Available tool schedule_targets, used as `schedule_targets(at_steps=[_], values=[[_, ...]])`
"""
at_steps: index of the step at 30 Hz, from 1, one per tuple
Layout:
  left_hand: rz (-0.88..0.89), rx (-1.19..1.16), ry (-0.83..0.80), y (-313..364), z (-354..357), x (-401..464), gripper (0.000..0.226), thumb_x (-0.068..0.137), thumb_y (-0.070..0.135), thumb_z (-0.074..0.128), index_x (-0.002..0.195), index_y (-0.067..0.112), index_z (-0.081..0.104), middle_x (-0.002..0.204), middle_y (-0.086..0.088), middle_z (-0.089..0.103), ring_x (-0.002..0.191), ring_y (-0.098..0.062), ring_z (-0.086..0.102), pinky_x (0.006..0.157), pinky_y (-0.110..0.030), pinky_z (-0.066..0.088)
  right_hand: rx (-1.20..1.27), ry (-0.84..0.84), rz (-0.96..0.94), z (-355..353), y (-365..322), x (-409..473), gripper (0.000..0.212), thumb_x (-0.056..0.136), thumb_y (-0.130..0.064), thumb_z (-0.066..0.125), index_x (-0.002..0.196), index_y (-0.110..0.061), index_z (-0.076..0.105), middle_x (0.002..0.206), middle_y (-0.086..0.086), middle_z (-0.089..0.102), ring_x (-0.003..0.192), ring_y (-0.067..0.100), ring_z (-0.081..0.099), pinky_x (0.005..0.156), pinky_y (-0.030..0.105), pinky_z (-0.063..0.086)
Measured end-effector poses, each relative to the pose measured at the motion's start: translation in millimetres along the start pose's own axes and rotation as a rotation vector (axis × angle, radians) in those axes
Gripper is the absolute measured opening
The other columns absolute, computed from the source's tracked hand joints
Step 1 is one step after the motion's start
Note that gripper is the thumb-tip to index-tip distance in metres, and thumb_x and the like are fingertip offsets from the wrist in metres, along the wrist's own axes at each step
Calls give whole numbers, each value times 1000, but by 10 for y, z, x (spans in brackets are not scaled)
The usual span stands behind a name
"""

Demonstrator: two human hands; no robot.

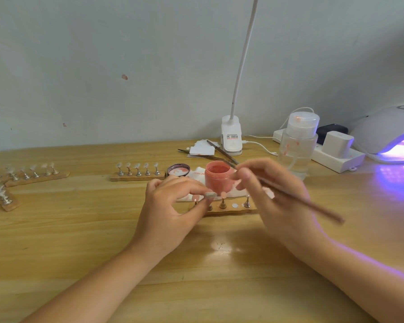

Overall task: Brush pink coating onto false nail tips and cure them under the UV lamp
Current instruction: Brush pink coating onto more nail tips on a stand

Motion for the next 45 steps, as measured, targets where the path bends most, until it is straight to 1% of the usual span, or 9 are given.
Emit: schedule_targets(at_steps=[6,8,10,13,19,24,30,38,45], values=[[-67,-46,-2,-18,-9,14,23,70,42,53,90,35,62,99,28,61,92,8,56,90,-36,36,65,148,131,-143,27,364,30,82,-39,51,75,-12,62,60,0,66,43,2,49,48,12,39],[-84,-71,-11,-20,-13,22,18,71,38,57,83,29,67,92,22,65,90,5,58,90,-34,40,-15,86,172,-168,70,498,32,84,-41,53,69,-14,64,52,0,61,41,1,47,48,11,37],[-90,-89,-12,-17,-17,35,9,71,24,64,71,23,73,79,16,68,85,3,60,85,-16,41,-141,5,199,-161,130,617,32,87,-38,56,64,-18,65,48,-2,58,42,0,47,49,10,36],[-109,-71,-5,-20,-23,50,8,72,12,66,74,12,74,80,16,67,84,2,60,78,-4,38,-260,-76,221,-99,201,742,32,88,-35,59,60,-22,64,48,-7,56,40,-3,46,45,6,32],[-134,-86,-4,-31,-41,48,12,74,-2,70,77,9,73,81,16,66,85,4,59,76,-2,37,-375,-246,304,26,292,888,25,83,-32,68,67,-20,52,59,-6,63,56,-1,60,46,5,39],[-141,-94,8,-28,-52,51,12,73,-1,71,77,10,73,80,16,66,84,4,58,76,-2,37,-445,-283,279,104,306,913,34,78,-37,71,58,-16,54,59,1,62,60,12,58,60,24,48],[-169,-92,8,-28,-56,51,11,74,3,70,78,13,73,80,19,65,84,7,58,78,-4,38,-538,-399,261,149,324,880,35,77,-40,72,58,-18,51,53,-8,48,49,3,43,43,8,35],[-172,-114,18,-34,-51,48,12,74,1,71,74,13,73,78,17,66,82,6,58,76,-2,36,-330,-161,405,-114,326,947,31,79,-37,70,60,-18,54,41,-10,57,42,-5,50,51,17,36],[-158,-102,21,-45,-40,51,14,74,0,71,72,14,72,78,15,66,82,7,58,76,-1,36,-263,-97,446,-210,386,916,27,79,-32,71,64,-15,56,41,-8,58,41,-5,51,54,18,41]])
Point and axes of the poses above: each hand's wrist, its own x-axis towards the middle knuckle, its own z-axis out of the palm, y = z × x, the point moved 1 cm from there along x, towards the middle knuckle
